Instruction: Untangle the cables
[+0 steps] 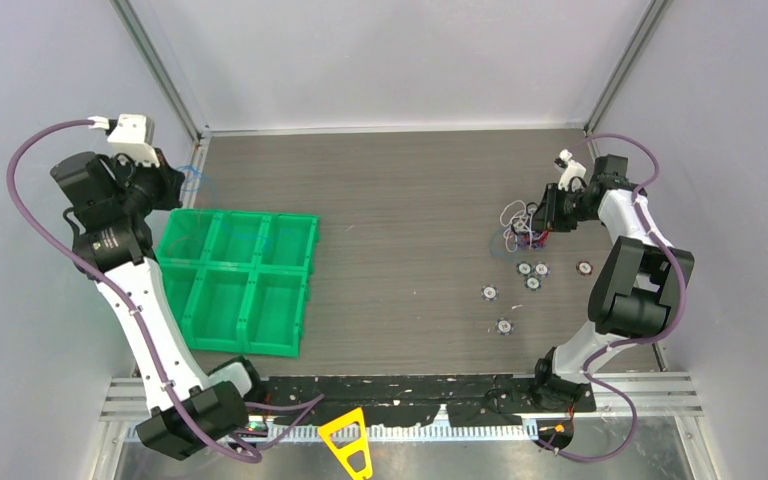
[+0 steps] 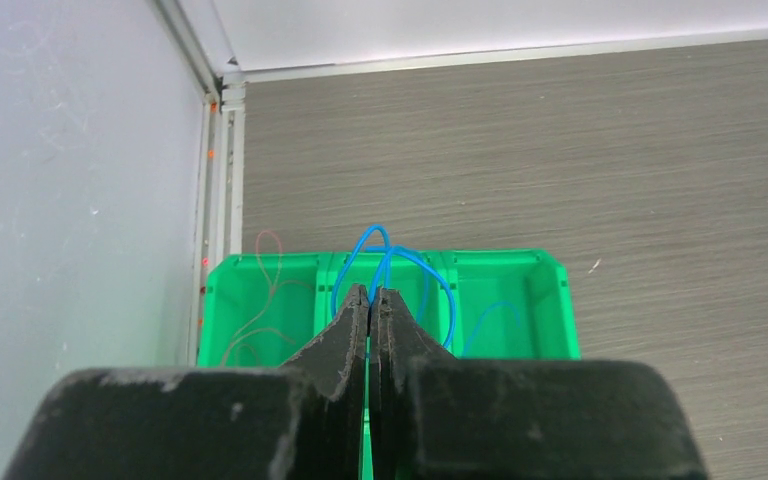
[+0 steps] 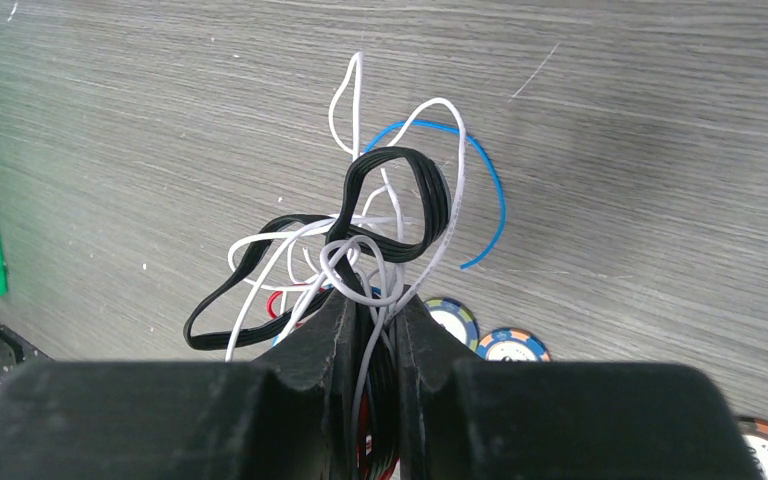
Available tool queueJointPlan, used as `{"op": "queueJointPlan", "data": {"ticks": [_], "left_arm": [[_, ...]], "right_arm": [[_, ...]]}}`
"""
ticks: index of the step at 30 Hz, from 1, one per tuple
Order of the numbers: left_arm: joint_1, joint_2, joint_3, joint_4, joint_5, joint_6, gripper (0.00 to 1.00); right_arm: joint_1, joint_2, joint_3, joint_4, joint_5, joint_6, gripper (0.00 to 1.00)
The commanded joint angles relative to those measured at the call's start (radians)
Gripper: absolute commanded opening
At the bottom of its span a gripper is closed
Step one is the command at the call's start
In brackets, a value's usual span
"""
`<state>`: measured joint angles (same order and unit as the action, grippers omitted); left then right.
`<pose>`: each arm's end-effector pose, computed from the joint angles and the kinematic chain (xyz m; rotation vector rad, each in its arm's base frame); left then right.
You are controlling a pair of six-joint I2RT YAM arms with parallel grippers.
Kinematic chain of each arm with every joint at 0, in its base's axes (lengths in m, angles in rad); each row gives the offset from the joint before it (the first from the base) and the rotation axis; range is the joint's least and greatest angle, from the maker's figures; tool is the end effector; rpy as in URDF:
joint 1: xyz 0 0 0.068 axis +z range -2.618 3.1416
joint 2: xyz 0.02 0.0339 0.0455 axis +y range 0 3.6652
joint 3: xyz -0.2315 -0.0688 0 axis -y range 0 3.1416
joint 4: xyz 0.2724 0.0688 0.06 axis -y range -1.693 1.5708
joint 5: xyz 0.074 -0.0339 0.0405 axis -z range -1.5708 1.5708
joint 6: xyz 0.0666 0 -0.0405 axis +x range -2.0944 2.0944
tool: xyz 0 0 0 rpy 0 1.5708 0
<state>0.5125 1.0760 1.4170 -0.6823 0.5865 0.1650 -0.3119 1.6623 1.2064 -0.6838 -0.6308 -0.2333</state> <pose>0.2523 0.0996 0.4215 0.0673 1.8531 -0.0910 0.3600 -0.0748 0.1619 -0.0800 2.4984 0.6365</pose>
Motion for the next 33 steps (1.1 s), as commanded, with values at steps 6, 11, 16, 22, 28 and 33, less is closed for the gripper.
{"op": "queueJointPlan", "data": {"ticks": [6, 11, 16, 22, 28, 33], "left_arm": [[0.043, 0.082, 0.227, 0.061, -0.033, -0.047, 0.0], [0.044, 0.093, 0.297, 0.057, -0.023, -0.05, 0.0], [0.048, 0.098, 0.284, 0.058, -0.036, -0.036, 0.0], [0.049, 0.114, 0.197, 0.055, -0.063, 0.026, 0.0], [0.031, 0.097, 0.004, 0.087, -0.014, 0.09, 0.0], [-0.011, 0.116, -0.084, 0.113, -0.043, 0.112, 0.0]], "right_arm": [[0.0, -0.042, 0.039, -0.025, -0.068, -0.021, 0.09], [0.0, -0.034, 0.046, -0.025, -0.075, -0.018, 0.09], [0.0, -0.027, 0.049, -0.025, -0.082, -0.016, 0.09], [-0.001, -0.027, 0.044, -0.026, -0.082, -0.02, 0.09], [0.0, -0.02, 0.035, -0.025, -0.084, -0.024, 0.09], [0.0, -0.011, 0.028, -0.025, -0.084, -0.024, 0.09]]}}
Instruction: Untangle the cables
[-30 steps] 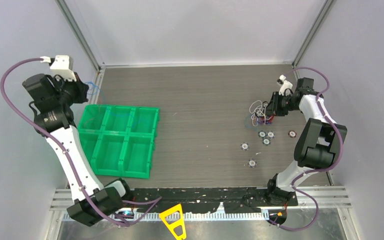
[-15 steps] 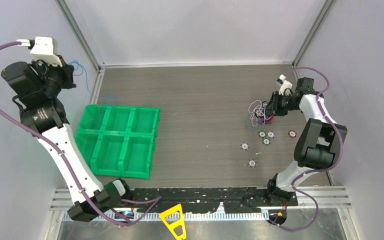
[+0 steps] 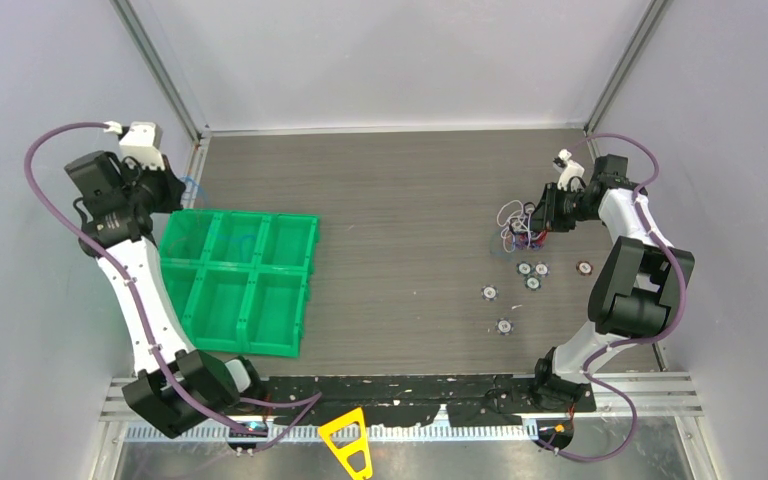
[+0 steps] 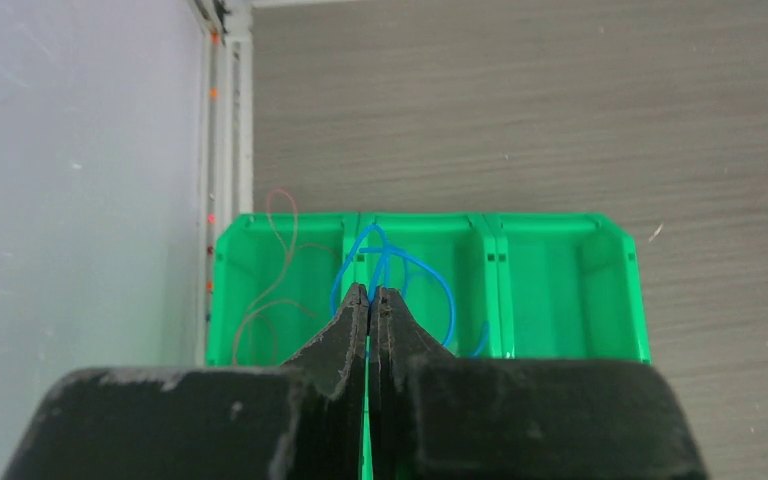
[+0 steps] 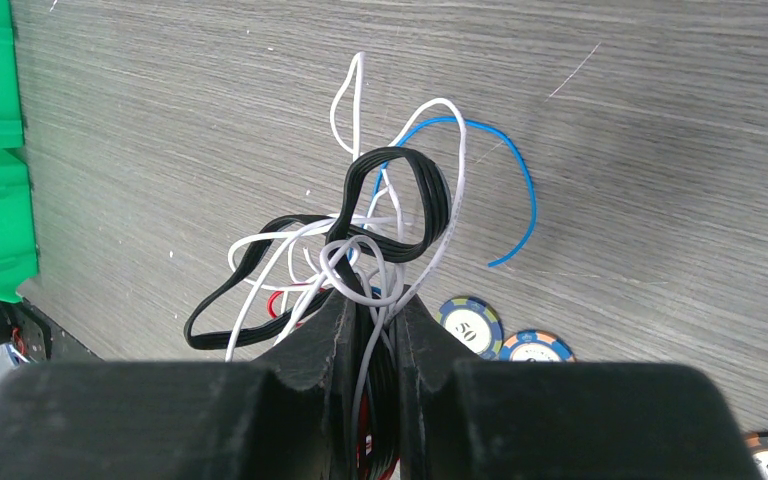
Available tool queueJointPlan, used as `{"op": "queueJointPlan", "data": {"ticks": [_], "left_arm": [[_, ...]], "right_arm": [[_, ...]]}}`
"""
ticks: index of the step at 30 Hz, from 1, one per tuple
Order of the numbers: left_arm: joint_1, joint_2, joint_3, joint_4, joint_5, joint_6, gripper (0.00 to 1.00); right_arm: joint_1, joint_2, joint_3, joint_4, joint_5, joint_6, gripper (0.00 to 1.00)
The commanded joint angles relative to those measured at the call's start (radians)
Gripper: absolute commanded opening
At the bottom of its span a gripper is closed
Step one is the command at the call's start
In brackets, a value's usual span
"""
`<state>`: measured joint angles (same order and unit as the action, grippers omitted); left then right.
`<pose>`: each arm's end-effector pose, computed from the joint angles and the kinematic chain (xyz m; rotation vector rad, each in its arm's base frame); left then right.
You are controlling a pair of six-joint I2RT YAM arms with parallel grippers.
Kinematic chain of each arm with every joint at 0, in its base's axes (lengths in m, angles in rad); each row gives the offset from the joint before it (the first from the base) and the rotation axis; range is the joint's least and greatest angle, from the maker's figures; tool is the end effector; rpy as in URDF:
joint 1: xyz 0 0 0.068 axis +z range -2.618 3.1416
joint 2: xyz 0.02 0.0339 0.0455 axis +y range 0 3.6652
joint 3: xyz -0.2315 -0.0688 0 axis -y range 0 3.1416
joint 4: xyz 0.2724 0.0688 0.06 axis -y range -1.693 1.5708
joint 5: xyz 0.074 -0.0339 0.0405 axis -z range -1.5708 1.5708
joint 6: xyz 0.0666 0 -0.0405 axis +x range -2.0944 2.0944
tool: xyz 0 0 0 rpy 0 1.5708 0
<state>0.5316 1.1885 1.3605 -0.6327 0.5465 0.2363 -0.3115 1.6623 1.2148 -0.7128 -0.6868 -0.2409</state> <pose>0.2839 0.1268 0.3758 0.0479 1.9602 -0.0533 0.3583 -0.0710 0.1652 -0.0969 2.4836 0.7120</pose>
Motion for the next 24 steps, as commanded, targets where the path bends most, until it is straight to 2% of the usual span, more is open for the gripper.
{"op": "queueJointPlan", "data": {"ticks": [1, 5, 9, 14, 19, 21, 24], "left_arm": [[-0.046, 0.01, -0.042, 0.062, -0.008, 0.047, 0.0], [-0.152, 0.044, -0.122, 0.113, -0.081, 0.082, 0.0], [-0.229, 0.147, -0.169, 0.177, -0.194, 0.096, 0.0], [-0.275, 0.285, -0.19, 0.173, -0.322, 0.133, 0.0], [-0.287, 0.362, -0.219, 0.115, -0.368, 0.176, 0.0], [-0.285, 0.373, -0.203, 0.079, -0.362, 0.181, 0.13], [-0.281, 0.337, -0.15, 0.007, -0.312, 0.17, 0.41]], "right_arm": [[0.0, -0.01, 0.021, 0.004, -0.027, -0.018, 0.09], [0.0, 0.004, 0.024, 0.007, -0.036, -0.007, 0.09], [-0.002, 0.011, 0.026, 0.002, -0.051, -0.001, 0.09], [0.0, -0.006, 0.023, -0.009, -0.057, -0.011, 0.09], [-0.001, -0.006, 0.026, -0.037, -0.094, -0.026, 0.09], [0.002, -0.006, 0.027, -0.052, -0.122, -0.027, 0.09], [0.015, -0.023, 0.033, -0.075, -0.198, -0.015, 0.09]]}}
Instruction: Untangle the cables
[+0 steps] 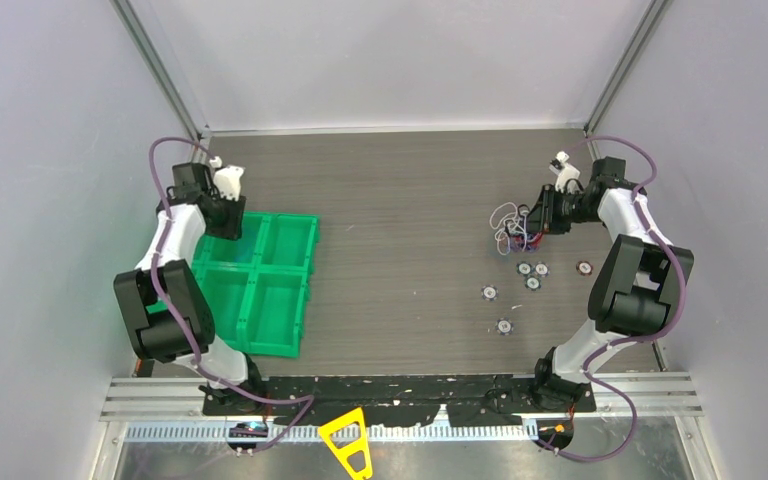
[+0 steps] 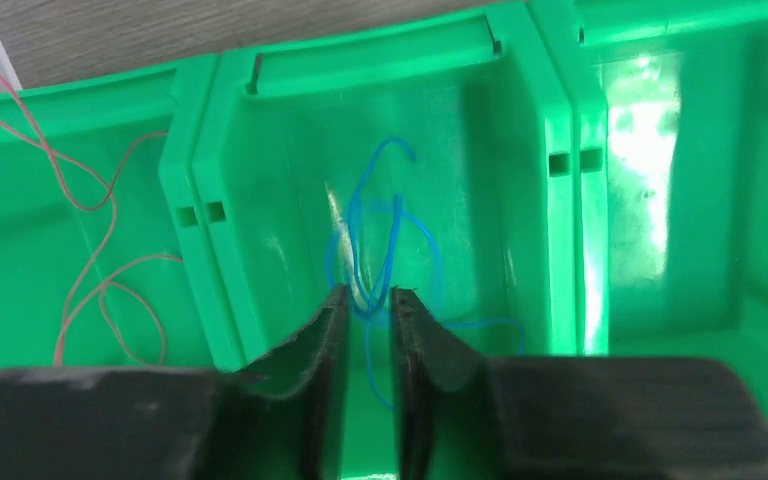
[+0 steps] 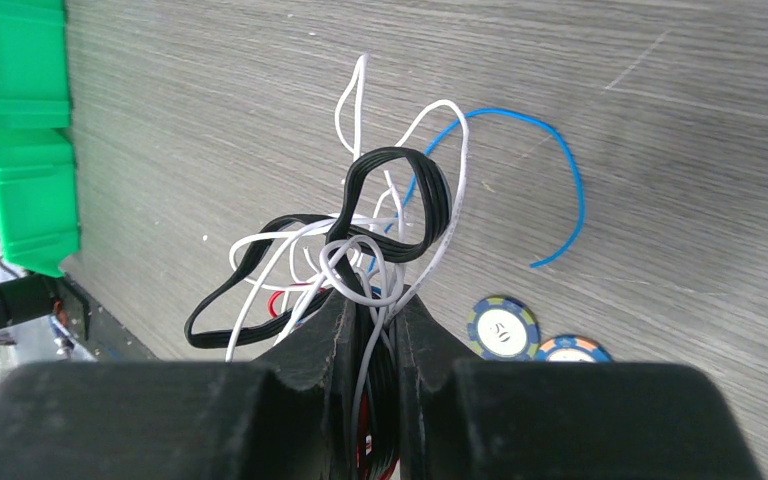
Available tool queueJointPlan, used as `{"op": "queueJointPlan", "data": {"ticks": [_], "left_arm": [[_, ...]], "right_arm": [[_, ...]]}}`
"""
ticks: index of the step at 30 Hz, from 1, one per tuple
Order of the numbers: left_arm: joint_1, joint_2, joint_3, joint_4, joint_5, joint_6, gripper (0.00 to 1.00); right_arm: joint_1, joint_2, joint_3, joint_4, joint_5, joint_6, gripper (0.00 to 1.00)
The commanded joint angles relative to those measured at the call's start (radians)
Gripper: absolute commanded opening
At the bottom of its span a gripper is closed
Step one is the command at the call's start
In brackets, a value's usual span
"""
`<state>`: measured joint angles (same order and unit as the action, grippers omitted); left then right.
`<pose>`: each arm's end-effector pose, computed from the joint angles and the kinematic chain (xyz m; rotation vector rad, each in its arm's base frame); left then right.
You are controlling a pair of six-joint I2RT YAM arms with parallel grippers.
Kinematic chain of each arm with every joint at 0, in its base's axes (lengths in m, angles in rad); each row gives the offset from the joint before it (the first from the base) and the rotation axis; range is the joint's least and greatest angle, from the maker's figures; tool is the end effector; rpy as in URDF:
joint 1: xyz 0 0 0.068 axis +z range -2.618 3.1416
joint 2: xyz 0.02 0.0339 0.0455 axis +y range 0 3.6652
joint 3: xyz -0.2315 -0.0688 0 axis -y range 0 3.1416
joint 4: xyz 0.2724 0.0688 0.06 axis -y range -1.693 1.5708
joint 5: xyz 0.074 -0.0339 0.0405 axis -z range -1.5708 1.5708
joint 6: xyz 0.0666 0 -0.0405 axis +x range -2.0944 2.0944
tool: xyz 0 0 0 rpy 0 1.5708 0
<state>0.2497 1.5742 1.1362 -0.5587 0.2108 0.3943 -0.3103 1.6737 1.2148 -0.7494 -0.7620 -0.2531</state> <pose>0.3605 0.0776 0.1670 0.2619 2.5207 -0.0176 0.3548 -0.0655 0.1627 -0.1106 2.4744 0.8247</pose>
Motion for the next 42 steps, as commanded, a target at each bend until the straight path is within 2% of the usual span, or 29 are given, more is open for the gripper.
{"op": "queueJointPlan", "data": {"ticks": [1, 3, 5, 8, 10, 13, 18, 21, 24, 29, 35, 42], "left_arm": [[0.002, -0.082, 0.107, -0.087, 0.056, 0.011, 0.49], [0.002, -0.136, 0.153, -0.114, 0.133, -0.006, 0.59], [0.0, -0.19, 0.208, -0.142, 0.235, -0.026, 0.62], [-0.028, -0.29, 0.229, -0.121, 0.421, -0.073, 0.67], [-0.091, -0.363, 0.189, -0.057, 0.519, -0.108, 0.68], [-0.228, -0.466, 0.094, 0.062, 0.583, -0.182, 0.7], [-0.552, -0.557, -0.038, 0.279, 0.542, -0.345, 0.66], [-0.746, -0.545, -0.057, 0.345, 0.482, -0.373, 0.63], [-0.863, -0.5, -0.045, 0.396, 0.433, -0.378, 0.64], [-0.923, -0.41, -0.04, 0.494, 0.418, -0.416, 0.63], [-0.973, -0.346, -0.032, 0.53, 0.442, -0.355, 0.62], [-0.994, -0.278, 0.006, 0.551, 0.457, -0.387, 0.53]], "right_arm": [[0.017, -0.041, 0.034, -0.041, -0.141, 0.005, 0.09], [0.031, -0.067, 0.032, -0.023, -0.198, 0.045, 0.09], [0.051, -0.101, 0.021, 0.035, -0.255, 0.116, 0.08], [0.098, -0.174, -0.023, 0.178, -0.339, 0.331, 0.06], [0.139, -0.224, -0.054, 0.323, -0.365, 0.482, 0.05], [0.201, -0.298, -0.086, 0.558, -0.377, 0.71, 0.05], [0.301, -0.394, -0.142, 0.833, -0.272, 0.968, 0.06], [0.366, -0.431, -0.189, 0.949, -0.212, 1.085, 0.05], [0.413, -0.441, -0.208, 1.013, -0.171, 1.161, 0.05], [0.481, -0.444, -0.227, 1.055, -0.133, 1.224, 0.05], [0.512, -0.444, -0.246, 1.072, -0.123, 1.256, 0.05], [0.536, -0.442, -0.262, 1.085, -0.116, 1.263, 0.05]]}}
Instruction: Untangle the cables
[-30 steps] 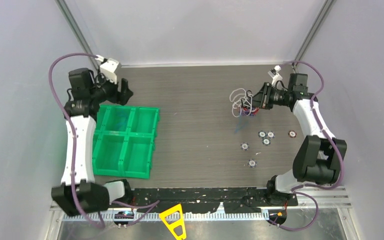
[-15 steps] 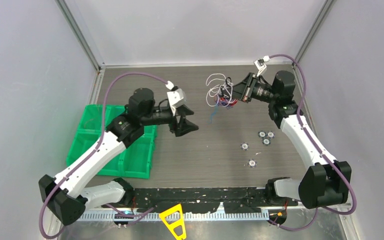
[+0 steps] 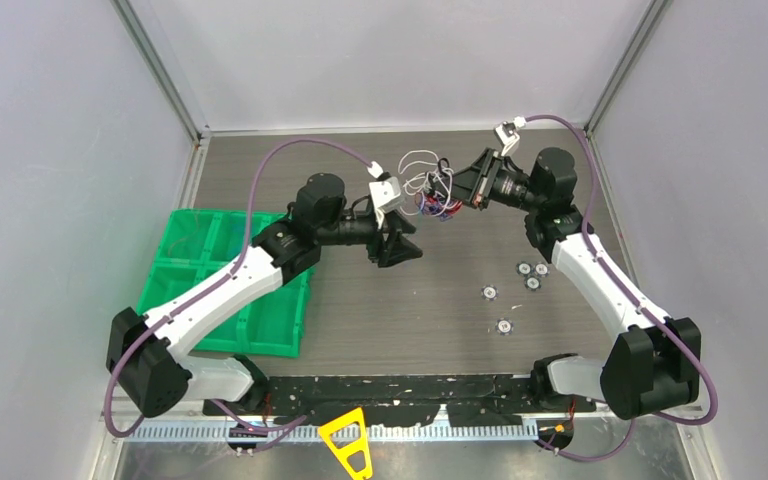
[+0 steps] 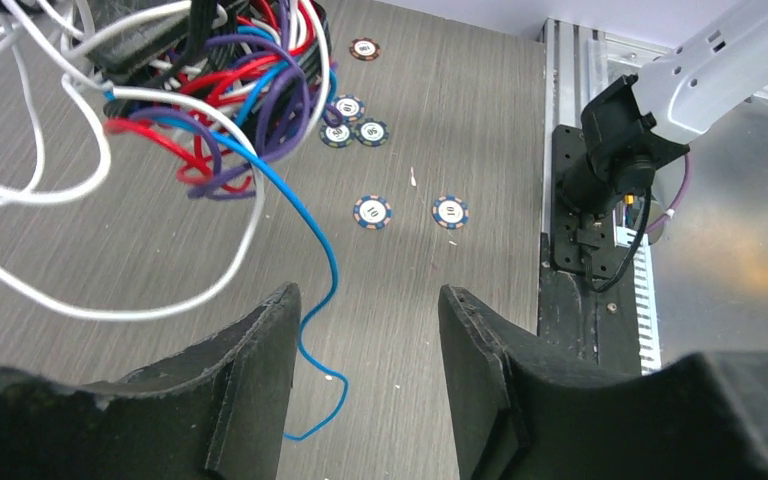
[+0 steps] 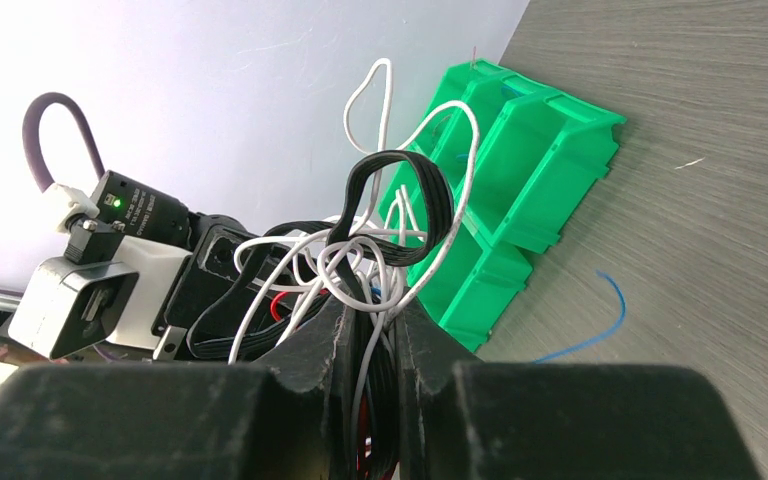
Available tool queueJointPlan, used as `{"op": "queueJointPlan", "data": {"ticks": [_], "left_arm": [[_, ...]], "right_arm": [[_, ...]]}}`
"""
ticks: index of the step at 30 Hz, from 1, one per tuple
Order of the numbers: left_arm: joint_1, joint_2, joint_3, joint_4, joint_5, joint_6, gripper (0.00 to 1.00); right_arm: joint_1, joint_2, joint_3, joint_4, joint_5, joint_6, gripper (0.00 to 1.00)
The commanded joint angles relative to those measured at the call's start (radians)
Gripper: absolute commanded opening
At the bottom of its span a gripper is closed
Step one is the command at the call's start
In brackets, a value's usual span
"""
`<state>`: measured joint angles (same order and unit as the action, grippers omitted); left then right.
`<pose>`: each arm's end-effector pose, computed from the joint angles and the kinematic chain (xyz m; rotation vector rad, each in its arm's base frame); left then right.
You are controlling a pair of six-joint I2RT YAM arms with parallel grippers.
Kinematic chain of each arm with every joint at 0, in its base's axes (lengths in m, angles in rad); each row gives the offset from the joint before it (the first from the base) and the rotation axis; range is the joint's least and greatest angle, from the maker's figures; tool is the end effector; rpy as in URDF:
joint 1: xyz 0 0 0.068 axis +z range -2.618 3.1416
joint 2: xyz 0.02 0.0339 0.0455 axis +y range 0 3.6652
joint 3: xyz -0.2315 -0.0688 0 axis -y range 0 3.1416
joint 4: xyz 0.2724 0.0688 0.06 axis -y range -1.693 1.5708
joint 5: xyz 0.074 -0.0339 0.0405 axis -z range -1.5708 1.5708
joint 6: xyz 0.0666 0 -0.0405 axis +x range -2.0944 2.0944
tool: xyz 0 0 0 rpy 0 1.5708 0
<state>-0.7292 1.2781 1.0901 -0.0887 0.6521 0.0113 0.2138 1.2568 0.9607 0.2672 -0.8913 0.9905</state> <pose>0.2371 -0.2661 0.3085 1.1239 1.5731 -1.0901 0.3236 0.1233 0.3082 -0.0856 1.8524 1.5878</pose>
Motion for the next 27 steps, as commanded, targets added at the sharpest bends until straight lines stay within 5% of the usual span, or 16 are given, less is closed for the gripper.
{"op": "queueJointPlan", "data": {"ticks": [1, 6, 9, 27], "left_arm": [[-0.02, 0.022, 0.055, 0.082, 0.012, -0.005, 0.53], [-0.026, 0.031, 0.065, 0.112, -0.035, -0.076, 0.33], [-0.024, 0.008, 0.094, 0.093, -0.037, -0.105, 0.0], [0.221, -0.238, 0.251, -0.045, 0.012, -0.235, 0.0]], "right_arm": [[0.013, -0.025, -0.008, 0.069, 0.014, 0.019, 0.05], [0.016, -0.028, -0.012, 0.051, 0.01, -0.004, 0.06], [0.015, -0.031, -0.012, -0.017, 0.009, -0.062, 0.08], [-0.145, 0.085, 0.005, -0.502, 0.074, -0.718, 0.21]]}}
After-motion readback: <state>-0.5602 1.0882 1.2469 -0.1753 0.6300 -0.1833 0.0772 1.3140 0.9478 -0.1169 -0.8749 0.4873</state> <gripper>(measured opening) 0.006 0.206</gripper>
